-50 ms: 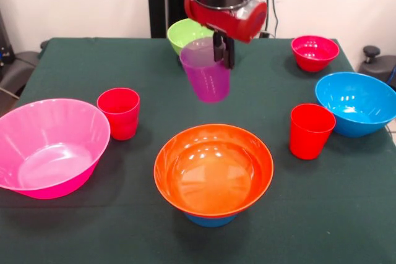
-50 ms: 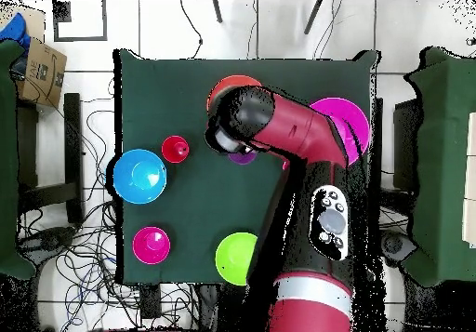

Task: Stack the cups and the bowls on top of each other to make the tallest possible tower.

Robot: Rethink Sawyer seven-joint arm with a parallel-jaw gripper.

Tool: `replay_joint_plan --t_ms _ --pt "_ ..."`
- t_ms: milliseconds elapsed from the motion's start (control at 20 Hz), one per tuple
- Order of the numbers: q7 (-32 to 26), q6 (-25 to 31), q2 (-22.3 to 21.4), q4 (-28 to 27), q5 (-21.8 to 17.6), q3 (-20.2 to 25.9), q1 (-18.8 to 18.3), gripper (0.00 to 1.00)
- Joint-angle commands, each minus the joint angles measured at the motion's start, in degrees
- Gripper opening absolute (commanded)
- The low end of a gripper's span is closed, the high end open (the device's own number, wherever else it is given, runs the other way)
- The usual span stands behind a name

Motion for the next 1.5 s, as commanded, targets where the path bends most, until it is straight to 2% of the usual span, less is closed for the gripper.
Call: replay_joint_plan --t_ms 50,400,950,1500 --pt "13.34 -0.55 8.88 -7.26 0.48 1.72 1.96 0.0" --pt "14.52 -5.23 11.53 -7.8 -0.22 0.09 3.09 0.0" --pt "15.01 -6.64 13.35 -9.3 1.38 -1.0 3.67 0.0" --pt "15.68 3.53 11.71 -13.66 3.33 -2.23 3.83 0.0"
